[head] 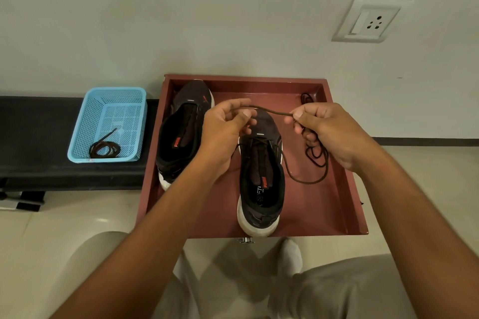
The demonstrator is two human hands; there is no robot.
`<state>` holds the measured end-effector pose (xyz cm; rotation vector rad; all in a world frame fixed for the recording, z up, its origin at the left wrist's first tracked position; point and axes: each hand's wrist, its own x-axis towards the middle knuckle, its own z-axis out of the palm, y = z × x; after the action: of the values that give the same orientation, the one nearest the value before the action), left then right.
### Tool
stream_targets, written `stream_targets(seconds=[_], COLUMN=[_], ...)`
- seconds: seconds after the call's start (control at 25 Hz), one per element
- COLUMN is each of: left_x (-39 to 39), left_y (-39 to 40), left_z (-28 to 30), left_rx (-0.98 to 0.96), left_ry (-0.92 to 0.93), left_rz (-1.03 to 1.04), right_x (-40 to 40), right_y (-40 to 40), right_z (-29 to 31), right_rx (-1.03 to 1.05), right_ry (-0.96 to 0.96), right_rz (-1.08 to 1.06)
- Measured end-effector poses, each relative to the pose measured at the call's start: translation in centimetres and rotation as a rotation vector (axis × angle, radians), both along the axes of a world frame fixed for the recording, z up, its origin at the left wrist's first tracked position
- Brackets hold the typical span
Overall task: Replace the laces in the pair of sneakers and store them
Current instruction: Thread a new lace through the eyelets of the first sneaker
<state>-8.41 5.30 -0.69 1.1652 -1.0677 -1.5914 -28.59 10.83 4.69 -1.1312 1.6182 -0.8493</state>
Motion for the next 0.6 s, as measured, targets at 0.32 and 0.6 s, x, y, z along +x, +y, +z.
stream_targets(seconds=[0.32, 0.6], left_x=[0.1, -1.1], left_y=[0.1, 1.4], left_z=[0.1, -0.3], left_rx=[-0.161, -0.212], left_ry=[-0.179, -0.254], left_rz=[0.099, 0.046], right_x=[0.0, 2.6], right_y=[-0.4, -1.7], right_z=[-0.6, -1.8], right_rx=[0.044, -0.038], right_ry=[-0.018, -0.081], right_rz=[0.005, 0.026])
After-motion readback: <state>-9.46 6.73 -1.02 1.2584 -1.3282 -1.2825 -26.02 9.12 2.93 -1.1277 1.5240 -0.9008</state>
